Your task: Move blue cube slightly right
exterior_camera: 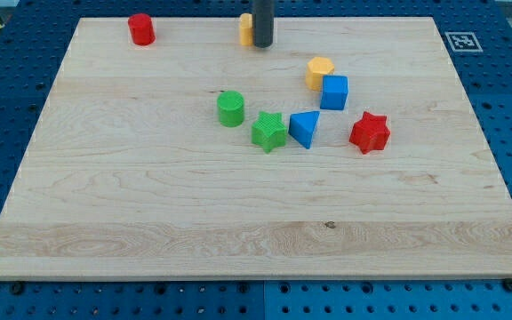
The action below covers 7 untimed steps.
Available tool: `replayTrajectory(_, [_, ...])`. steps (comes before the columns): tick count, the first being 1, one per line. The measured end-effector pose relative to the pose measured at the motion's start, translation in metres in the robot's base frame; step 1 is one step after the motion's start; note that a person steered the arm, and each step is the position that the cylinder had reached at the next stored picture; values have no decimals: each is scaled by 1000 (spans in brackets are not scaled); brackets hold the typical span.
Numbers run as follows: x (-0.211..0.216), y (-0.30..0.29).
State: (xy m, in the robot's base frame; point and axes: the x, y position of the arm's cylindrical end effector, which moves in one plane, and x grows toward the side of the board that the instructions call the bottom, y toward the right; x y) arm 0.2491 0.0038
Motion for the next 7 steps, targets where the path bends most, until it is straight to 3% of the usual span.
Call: replayTrajectory(7, [25,3])
